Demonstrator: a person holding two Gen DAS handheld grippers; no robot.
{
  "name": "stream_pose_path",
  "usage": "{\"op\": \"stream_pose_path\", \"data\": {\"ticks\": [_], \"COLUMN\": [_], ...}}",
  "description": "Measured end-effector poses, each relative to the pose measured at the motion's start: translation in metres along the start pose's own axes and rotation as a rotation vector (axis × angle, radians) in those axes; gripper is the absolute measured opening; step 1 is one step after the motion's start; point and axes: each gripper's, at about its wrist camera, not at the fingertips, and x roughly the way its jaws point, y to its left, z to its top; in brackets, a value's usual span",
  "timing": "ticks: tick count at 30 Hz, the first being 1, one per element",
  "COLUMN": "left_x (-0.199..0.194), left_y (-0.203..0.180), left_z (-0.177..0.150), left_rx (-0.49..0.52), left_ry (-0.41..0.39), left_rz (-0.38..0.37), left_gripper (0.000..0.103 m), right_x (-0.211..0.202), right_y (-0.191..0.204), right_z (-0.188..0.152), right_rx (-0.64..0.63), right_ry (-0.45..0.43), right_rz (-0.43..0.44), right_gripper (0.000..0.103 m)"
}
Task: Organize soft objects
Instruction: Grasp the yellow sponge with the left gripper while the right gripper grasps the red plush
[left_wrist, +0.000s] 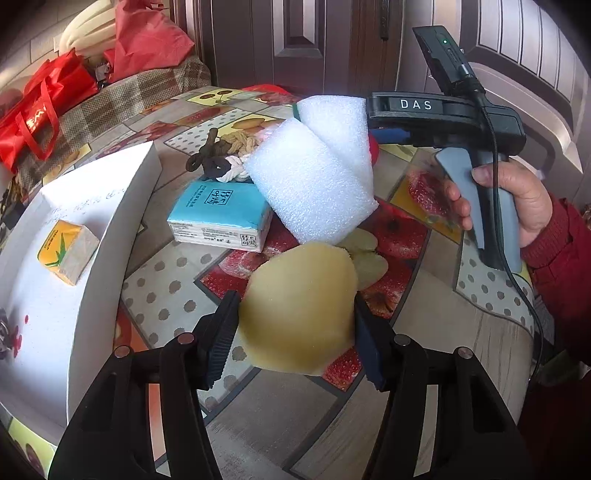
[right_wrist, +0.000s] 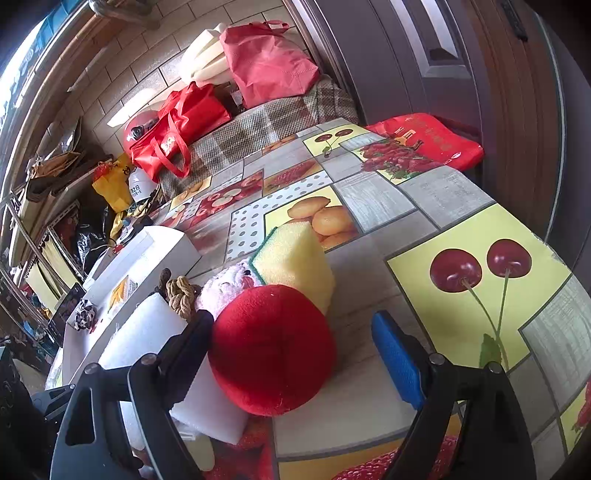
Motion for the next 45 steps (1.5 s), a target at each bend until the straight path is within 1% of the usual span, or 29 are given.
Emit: {"op": "stream_pose_path", "data": {"ticks": [1,2,4,6,7,10,12,13,16,18,20,22,26,31,36,41,45], "left_x": [0.001,0.000,0.000,0.001,0.002,-0.002,-0.009,-0.014,-0.032,-0.043,-0.052,-0.058,-0.067,-0.072,-0.081,-0.086,-0.089], "left_y": [-0.001,-0.001,0.000,0.003,0.005,0.004,0.005,0.005,0.009,0.011,0.012,0.012,0.017,0.028,0.037,0.043,0.048], "left_z": [0.000,0.000,0.000,0.002,0.004,0.005,0.005,0.004,0.000,-0.003,-0.005,-0.007,-0.010,-0.013,-0.019,-0.024,-0.028], "left_rx": [0.003,0.004,0.000,-0.008,-0.010,-0.014,-0.017,-0.021,-0.041,-0.055,-0.060,-0.065,-0.090,-0.148,-0.186,-0.186,-0.196], "left_ry": [0.002,0.000,-0.004,-0.011,-0.017,-0.045,-0.085,-0.112,-0.205,-0.263,-0.313,-0.348,-0.392,-0.428,-0.469,-0.486,-0.496], "left_rz": [0.002,-0.001,-0.013,-0.016,-0.018,-0.005,-0.001,-0.002,0.003,0.020,0.034,0.055,0.077,0.093,0.130,0.182,0.212], "left_gripper": [0.055,0.053,0.052,0.050,0.049,0.047,0.046,0.046,0.046,0.046,0.046,0.046,0.046,0.046,0.046,0.046,0.046], "right_x": [0.001,0.002,0.005,0.007,0.008,0.006,0.000,-0.007,-0.037,-0.057,-0.072,-0.079,-0.080,-0.086,-0.083,-0.082,-0.077], "right_y": [-0.001,-0.002,0.001,0.007,0.010,0.017,0.018,0.017,0.013,0.012,0.013,0.014,0.020,0.043,0.063,0.079,0.089], "right_z": [0.000,0.000,-0.002,-0.002,-0.002,-0.004,-0.005,-0.005,-0.007,-0.009,-0.012,-0.014,-0.017,-0.024,-0.030,-0.035,-0.038], "right_rx": [0.006,0.008,-0.005,-0.034,-0.050,-0.084,-0.089,-0.084,-0.060,-0.052,-0.050,-0.044,-0.031,-0.124,-0.189,-0.239,-0.269], "right_ry": [0.006,0.013,0.029,0.042,0.049,0.038,0.002,-0.034,-0.192,-0.298,-0.379,-0.425,-0.445,-0.498,-0.502,-0.506,-0.486], "right_rz": [0.005,0.011,0.030,0.028,0.031,0.023,-0.006,-0.022,-0.032,-0.040,-0.045,-0.053,-0.049,-0.072,-0.065,-0.052,-0.033], "right_gripper": [0.087,0.082,0.076,0.071,0.062,0.055,0.054,0.054,0.054,0.054,0.054,0.054,0.054,0.054,0.054,0.055,0.055]}}
